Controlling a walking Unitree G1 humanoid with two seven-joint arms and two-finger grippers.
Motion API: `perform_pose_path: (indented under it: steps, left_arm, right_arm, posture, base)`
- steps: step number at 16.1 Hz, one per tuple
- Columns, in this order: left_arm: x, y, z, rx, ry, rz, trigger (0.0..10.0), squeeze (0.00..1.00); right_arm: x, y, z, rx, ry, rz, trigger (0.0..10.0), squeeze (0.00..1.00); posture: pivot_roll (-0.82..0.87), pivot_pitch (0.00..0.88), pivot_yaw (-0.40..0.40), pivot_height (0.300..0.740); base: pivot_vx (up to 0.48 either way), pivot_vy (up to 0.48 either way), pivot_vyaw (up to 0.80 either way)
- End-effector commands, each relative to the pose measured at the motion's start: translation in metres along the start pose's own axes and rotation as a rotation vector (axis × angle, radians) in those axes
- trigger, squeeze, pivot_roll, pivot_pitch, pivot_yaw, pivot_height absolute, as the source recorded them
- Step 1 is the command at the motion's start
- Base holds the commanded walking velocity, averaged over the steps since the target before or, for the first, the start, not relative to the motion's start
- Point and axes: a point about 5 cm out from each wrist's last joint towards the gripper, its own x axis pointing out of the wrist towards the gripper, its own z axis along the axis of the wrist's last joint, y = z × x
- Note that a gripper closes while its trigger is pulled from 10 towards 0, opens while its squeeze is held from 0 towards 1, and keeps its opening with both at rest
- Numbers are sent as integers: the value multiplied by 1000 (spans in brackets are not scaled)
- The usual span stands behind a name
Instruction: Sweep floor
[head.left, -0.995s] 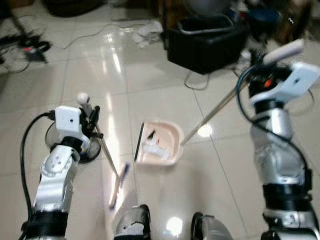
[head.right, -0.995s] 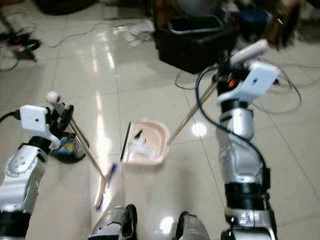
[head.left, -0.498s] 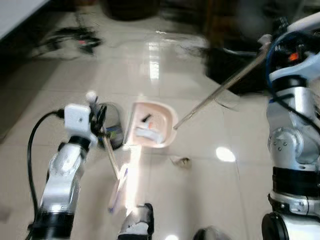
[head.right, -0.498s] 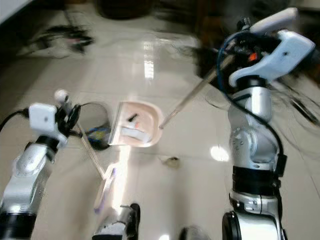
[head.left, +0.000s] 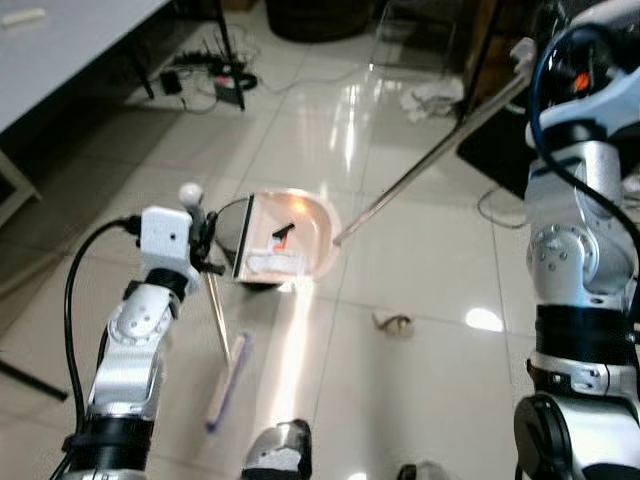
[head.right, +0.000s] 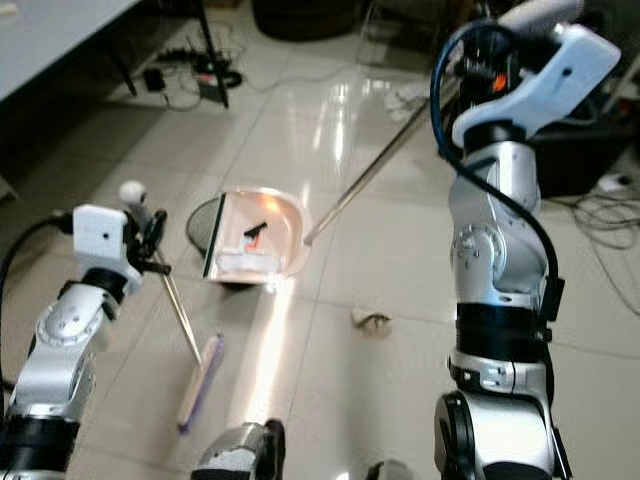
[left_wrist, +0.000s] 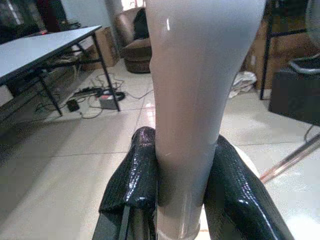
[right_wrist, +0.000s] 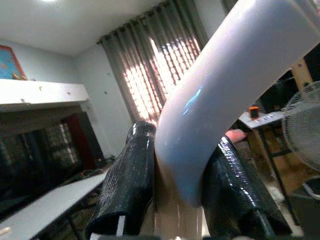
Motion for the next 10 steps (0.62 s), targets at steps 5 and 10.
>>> perform_pose_path:
  steps: [5,10]
  left_arm:
    - [4,2,12,15,-54,-2,10000,0]
    - [7,-6,15,-12,-70,-20,10000,0]
  right_arm:
    - [5,4,12,1,-60,22,10000,0]
    - [5,9,9,-30,-46,49,10000,0]
  posture:
    - [67,89,66,740]
    - [67,81,69,740]
  base:
    - [348,0,0]
    - [382,0,320]
